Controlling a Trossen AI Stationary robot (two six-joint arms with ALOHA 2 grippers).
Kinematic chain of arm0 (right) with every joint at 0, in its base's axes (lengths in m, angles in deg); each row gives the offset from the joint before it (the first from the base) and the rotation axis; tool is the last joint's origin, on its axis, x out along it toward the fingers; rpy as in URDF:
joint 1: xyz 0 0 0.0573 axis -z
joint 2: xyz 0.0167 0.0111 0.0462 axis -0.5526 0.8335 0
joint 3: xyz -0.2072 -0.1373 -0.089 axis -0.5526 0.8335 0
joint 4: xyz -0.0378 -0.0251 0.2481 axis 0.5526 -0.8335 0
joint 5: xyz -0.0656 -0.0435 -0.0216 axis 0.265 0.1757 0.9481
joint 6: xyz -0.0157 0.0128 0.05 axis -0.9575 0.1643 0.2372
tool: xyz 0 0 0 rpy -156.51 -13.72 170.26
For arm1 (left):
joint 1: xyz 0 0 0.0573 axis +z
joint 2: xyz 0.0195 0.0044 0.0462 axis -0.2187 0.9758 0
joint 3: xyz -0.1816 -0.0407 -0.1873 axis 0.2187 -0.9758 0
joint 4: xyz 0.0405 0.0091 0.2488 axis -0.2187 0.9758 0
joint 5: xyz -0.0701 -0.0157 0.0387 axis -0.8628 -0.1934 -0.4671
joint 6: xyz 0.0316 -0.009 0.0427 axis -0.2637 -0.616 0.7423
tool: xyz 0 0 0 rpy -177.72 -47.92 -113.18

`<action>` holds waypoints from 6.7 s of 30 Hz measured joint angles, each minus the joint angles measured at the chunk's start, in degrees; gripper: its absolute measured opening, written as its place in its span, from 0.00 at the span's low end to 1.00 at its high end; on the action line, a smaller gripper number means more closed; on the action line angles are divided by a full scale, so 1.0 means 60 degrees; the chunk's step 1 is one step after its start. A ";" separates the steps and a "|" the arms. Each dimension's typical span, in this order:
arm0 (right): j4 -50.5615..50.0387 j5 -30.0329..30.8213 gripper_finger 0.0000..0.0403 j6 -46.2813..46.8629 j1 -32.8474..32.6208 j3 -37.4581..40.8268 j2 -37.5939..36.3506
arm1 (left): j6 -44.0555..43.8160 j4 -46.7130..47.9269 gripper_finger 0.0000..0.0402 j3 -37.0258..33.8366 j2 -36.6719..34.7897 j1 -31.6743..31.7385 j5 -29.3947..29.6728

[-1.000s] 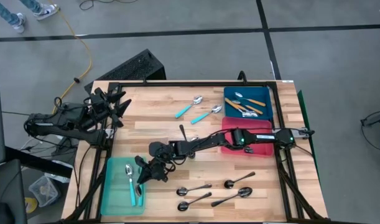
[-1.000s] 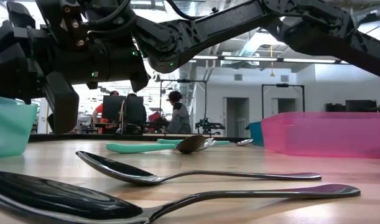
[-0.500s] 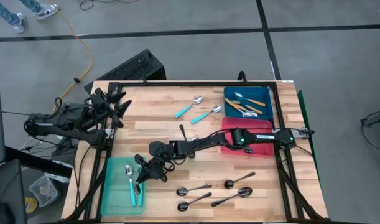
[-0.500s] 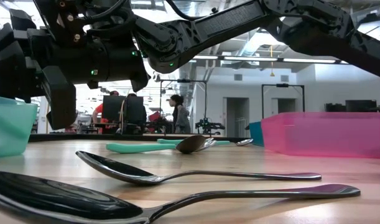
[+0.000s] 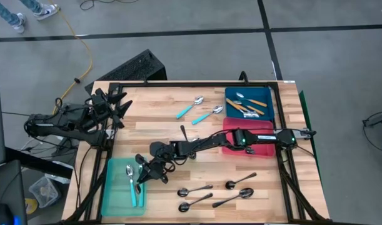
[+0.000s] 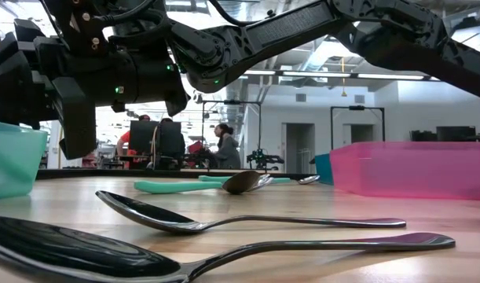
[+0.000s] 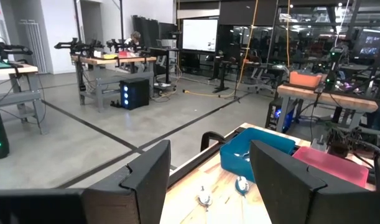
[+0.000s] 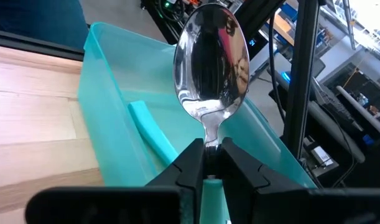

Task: Sort silverware by color (type)
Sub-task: Put the blue spoon into the skyblue bin, then put the black spoon into the red bin

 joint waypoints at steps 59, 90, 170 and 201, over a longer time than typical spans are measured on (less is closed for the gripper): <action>-1.3048 0.4907 0.33 0.4761 0.0536 0.0204 -0.3015 | 0.0291 0.0668 0.51 -0.0004 -0.0004 -0.0003 -0.0004; -1.3386 0.6208 0.52 0.7413 0.1461 0.0220 -0.2802 | 0.0078 0.1035 0.51 -0.0007 -0.0004 0.0000 -0.0004; -1.4549 1.0149 0.06 1.1312 -0.1503 0.1977 -0.3053 | 0.0055 0.1063 0.51 -0.0007 -0.0003 -0.0004 0.0000; -1.6784 1.0738 0.06 1.2504 -0.1820 0.0778 -0.5877 | 0.0024 0.0991 0.51 -0.0004 -0.0001 -0.0001 0.0007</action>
